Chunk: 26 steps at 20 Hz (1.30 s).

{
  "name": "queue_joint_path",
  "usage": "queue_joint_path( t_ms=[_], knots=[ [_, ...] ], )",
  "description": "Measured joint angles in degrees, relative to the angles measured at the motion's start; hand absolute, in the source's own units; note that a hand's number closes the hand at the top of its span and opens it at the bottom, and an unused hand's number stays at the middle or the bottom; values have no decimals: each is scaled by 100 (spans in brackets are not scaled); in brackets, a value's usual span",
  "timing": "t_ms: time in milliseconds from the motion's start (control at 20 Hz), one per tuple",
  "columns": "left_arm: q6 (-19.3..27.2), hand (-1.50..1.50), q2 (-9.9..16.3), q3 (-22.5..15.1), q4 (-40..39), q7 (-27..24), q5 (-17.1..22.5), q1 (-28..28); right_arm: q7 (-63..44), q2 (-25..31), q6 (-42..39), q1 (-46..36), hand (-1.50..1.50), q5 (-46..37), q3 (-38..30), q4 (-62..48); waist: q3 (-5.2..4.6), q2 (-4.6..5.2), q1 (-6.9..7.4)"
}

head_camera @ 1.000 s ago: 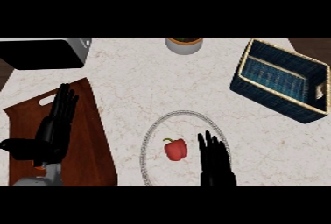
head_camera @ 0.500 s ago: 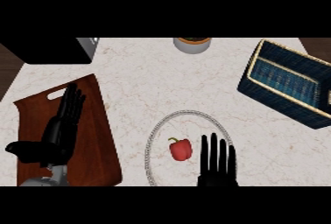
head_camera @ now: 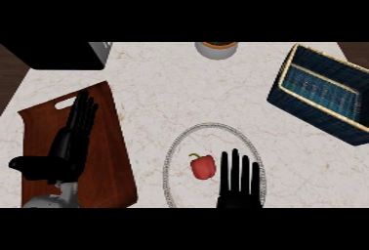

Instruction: Pick the bell pepper from the placemat and place it in the basket

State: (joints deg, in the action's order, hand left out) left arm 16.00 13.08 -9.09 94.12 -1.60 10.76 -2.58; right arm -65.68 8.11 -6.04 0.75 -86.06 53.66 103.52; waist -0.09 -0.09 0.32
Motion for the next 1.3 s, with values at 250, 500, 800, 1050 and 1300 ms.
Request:
queue_joint_path(
  t_ms=[250,500,800,1050,1300],
  knots=[
    [-3,0,-42,-9,9,17,-19,-9,-19,-102,109,-68,-150,148,96,-120,5,7,2],
    [-18,0,-82,-30,-7,43,-44,3,-124,-223,223,-282,-150,266,214,-274,6,12,21],
    [-58,0,-97,-28,41,23,-73,70,-236,-411,327,-529,-150,285,200,-440,7,10,28],
    [-24,0,-125,-58,135,92,-151,72,-288,-602,435,-855,-150,578,16,-726,9,13,44],
    [-117,0,-79,52,74,106,-126,22,-334,-676,517,-1057,-150,774,-90,-973,8,13,32]
  ],
)
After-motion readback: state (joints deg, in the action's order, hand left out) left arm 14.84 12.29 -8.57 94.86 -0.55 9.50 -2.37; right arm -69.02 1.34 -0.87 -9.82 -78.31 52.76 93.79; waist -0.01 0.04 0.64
